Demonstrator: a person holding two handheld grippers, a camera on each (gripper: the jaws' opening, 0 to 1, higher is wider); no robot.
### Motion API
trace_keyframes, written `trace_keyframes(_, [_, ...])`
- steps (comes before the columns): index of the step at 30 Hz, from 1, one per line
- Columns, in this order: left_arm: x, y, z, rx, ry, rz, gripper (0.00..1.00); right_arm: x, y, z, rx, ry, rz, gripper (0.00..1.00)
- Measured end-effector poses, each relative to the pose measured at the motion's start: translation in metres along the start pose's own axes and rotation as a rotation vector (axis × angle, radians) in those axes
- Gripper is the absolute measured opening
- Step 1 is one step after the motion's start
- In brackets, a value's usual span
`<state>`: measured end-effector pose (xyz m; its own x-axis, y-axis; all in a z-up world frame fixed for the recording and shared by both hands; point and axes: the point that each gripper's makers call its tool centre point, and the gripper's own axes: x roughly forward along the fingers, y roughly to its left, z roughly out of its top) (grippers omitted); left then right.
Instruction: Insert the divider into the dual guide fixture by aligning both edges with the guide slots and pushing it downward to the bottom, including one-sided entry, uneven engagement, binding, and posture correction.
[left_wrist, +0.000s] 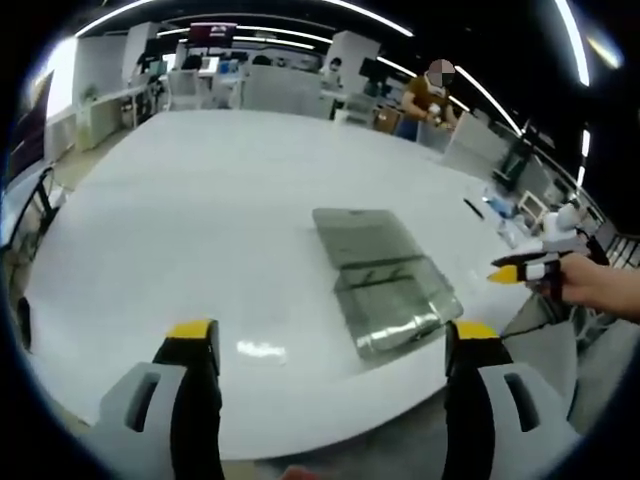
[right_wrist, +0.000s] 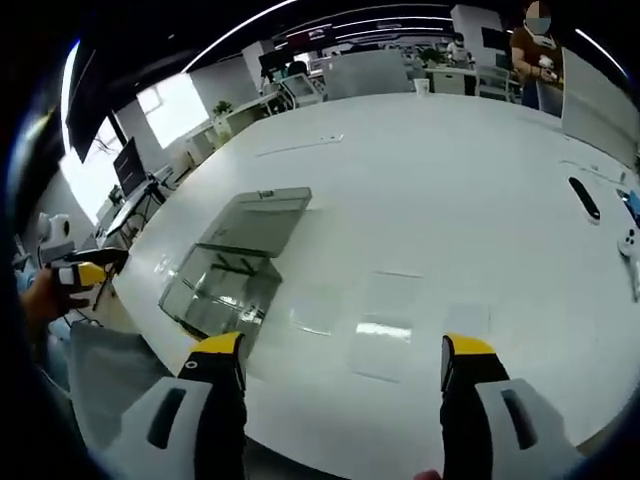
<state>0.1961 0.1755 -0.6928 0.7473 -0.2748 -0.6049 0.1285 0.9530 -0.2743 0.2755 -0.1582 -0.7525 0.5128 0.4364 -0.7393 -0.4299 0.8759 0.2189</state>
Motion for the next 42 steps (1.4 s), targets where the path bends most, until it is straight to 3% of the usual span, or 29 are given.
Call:
trace_keyframes(23, [0.004, -0.006, -0.001, -0.003, 0.004, -0.015, 0.91, 0.026, -0.012, 0.004, -0.029, 0.056, -0.039, 0.63])
trace_keyframes(42, [0.008, -0.011, -0.001, -0.002, 0.008, -0.032, 0.9, 0.044, -0.023, -0.003, -0.017, 0.116, -0.078, 0.54])
